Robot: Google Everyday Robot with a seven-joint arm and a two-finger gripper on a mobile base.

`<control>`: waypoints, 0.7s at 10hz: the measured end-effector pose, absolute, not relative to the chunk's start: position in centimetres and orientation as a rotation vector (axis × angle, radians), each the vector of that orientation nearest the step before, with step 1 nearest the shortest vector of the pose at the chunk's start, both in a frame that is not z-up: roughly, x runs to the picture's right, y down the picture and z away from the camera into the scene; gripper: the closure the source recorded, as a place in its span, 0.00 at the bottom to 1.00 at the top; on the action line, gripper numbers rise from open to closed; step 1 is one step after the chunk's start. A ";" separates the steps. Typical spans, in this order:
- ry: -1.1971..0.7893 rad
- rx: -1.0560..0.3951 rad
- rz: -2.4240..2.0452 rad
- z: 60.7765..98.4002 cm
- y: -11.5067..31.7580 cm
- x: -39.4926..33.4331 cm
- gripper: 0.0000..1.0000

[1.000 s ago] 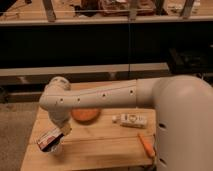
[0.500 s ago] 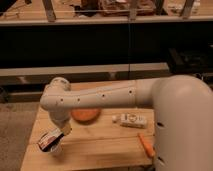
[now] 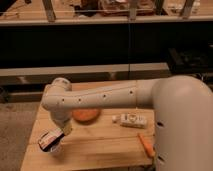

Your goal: Place the eraser in the ceramic cup

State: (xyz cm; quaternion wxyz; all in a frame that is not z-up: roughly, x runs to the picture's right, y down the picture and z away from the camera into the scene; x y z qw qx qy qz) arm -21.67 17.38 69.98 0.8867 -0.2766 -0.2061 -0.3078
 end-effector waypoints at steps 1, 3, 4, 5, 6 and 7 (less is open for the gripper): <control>-0.431 -0.575 -0.642 70.1 17.4 -21.7 0.89; -0.425 -0.567 -0.649 70.1 17.4 -21.6 0.75; -0.394 -0.532 -0.669 69.5 17.2 -21.8 0.61; -0.376 -0.510 -0.685 69.1 17.2 -22.1 0.53; -0.364 -0.491 -0.692 68.9 17.1 -22.0 0.45; -0.345 -0.457 -0.699 68.4 16.9 -22.0 0.35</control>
